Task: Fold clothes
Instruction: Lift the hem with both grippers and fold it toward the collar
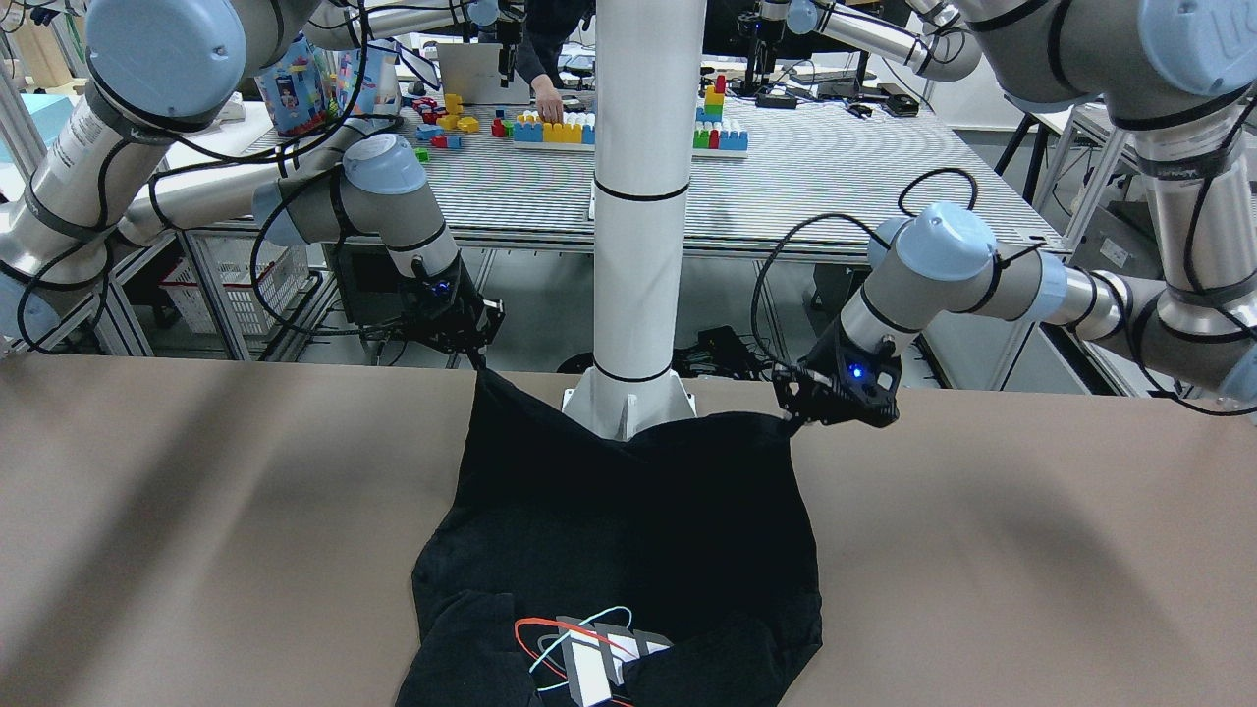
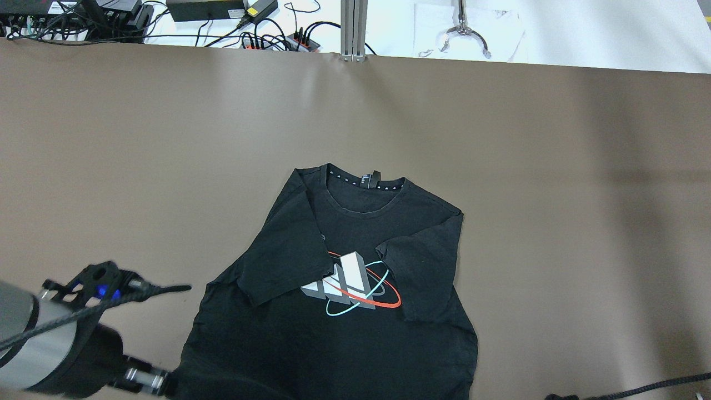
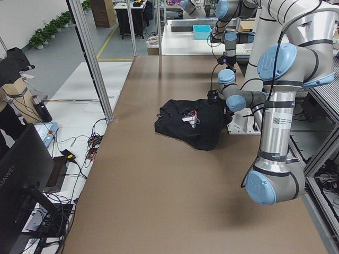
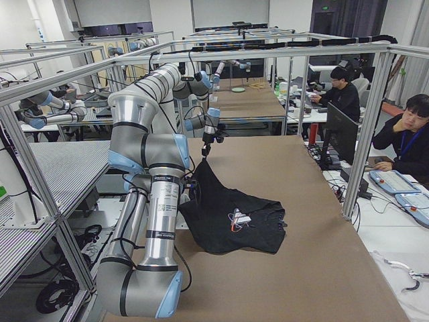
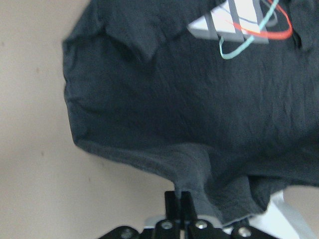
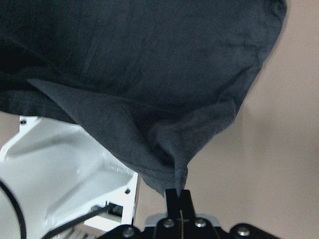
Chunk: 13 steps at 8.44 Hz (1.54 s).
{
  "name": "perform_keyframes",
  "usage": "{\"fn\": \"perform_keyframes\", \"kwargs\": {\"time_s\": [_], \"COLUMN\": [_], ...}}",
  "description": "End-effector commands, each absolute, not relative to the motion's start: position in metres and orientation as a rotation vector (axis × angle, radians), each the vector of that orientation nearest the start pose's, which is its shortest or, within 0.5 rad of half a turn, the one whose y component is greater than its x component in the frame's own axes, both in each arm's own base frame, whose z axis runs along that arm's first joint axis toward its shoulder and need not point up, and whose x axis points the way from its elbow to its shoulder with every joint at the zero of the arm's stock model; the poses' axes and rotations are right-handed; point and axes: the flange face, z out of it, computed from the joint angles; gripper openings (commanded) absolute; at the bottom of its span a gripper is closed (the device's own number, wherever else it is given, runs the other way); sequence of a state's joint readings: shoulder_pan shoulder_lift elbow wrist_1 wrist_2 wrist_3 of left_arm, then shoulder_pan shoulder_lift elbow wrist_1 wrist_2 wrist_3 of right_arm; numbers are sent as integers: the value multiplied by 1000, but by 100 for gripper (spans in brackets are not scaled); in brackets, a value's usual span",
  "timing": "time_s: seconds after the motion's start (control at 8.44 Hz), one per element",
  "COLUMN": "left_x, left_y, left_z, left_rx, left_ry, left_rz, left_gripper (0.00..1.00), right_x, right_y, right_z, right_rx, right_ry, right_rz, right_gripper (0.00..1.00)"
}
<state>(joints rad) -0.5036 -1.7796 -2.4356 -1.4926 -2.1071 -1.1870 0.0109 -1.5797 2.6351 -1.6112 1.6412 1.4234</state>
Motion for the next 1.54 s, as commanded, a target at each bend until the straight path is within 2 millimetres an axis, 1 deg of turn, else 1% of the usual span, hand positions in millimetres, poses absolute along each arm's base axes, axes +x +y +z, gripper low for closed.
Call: {"fn": "perform_keyframes", "kwargs": {"time_s": [0.0,0.12,0.24,0.36,0.47,0.59,0.71,0.83,0.95,1.07,1.18,1.3,1.42], "left_x": [317,312,301,306,315,330,348,366,384,397,411,425,434], "left_y": [-379,-402,-431,-457,-479,-500,-525,-550,-570,-588,-604,-620,-629], "left_z": [210,209,205,205,195,185,182,174,175,184,204,230,246], "left_rx": [97,159,189,195,221,241,242,236,219,243,250,243,244], "left_ry": [988,956,943,923,908,888,859,838,806,780,771,759,760], "left_rz": [-73,-132,-190,-220,-244,-260,-270,-280,-282,-269,-257,-258,-257], "left_gripper": [0,0,0,0,0,0,0,0,0,0,0,0,0], "right_x": [-347,-331,-321,-310,-305,-308,-313,-307,-309,-320,-337,-351,-362], "right_y": [-216,-246,-274,-299,-321,-345,-365,-380,-390,-400,-414,-425,-432], "right_z": [228,231,242,254,267,275,283,292,305,316,325,337,347], "right_rx": [132,167,165,161,178,206,228,233,218,204,197,182,170], "right_ry": [-959,-945,-916,-888,-854,-826,-799,-774,-750,-728,-703,-674,-658], "right_rz": [57,119,149,161,150,109,70,89,106,110,96,89,91], "right_gripper": [0,0,0,0,0,0,0,0,0,0,0,0,0]}}
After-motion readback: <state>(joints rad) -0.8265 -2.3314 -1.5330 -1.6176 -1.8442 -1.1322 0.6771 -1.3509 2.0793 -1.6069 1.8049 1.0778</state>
